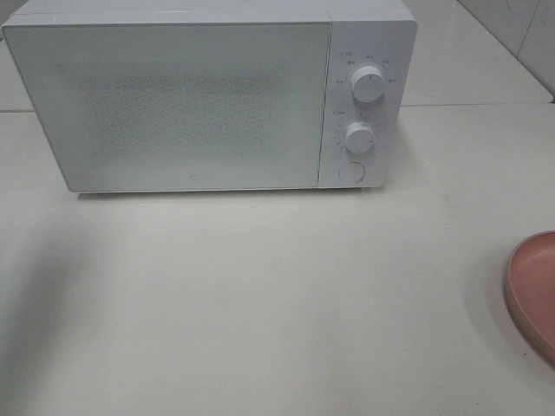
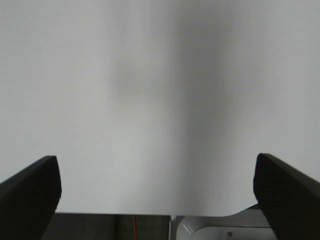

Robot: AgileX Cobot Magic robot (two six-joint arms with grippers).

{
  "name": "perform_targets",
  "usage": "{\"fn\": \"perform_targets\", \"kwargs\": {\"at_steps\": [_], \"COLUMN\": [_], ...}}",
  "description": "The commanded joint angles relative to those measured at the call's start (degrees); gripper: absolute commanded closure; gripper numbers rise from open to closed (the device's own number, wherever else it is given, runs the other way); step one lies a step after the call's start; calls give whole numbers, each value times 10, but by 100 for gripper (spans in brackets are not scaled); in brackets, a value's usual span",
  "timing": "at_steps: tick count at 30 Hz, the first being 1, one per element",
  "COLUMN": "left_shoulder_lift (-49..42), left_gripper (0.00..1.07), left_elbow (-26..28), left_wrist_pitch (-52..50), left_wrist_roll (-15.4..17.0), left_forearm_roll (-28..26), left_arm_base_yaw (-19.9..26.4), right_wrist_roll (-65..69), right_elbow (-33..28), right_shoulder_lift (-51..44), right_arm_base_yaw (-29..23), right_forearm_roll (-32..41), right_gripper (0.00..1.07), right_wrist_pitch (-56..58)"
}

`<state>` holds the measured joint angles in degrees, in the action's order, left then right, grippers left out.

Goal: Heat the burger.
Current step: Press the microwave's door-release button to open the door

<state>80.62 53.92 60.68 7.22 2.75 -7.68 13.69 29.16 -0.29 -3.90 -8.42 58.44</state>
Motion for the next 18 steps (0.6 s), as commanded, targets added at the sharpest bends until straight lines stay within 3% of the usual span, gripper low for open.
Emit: {"fn": "perform_targets", "kwargs": {"at_steps": [1, 2, 11, 13, 18], "left_shoulder_lift": [-45, -68, -168, -241, -317], "left_gripper": [7, 7, 7, 7, 7], "left_elbow": [-81, -115, -198, -231, -240], "left_wrist_pitch": [-19, -25, -21, -26, -23], "left_wrist_roll": [-11, -15, -22, -32, -48], "left_forearm_roll": [-44, -49, -54, -53, -53], "left_arm_base_yaw": [62, 71, 71, 71, 71], "right_wrist_roll": [-4, -4, -4, -4, -4], "right_elbow": [0, 0, 0, 0, 0], "right_shoulder_lift": [-14, -14, -14, -14, -14], "right_arm_base_yaw": [3, 3, 3, 3, 3], "right_forearm_roll": [-2, -2, -2, -2, -2], "right_gripper": [32, 32, 32, 32, 32], "right_wrist_pitch": [-6, -6, -6, -6, -6]}}
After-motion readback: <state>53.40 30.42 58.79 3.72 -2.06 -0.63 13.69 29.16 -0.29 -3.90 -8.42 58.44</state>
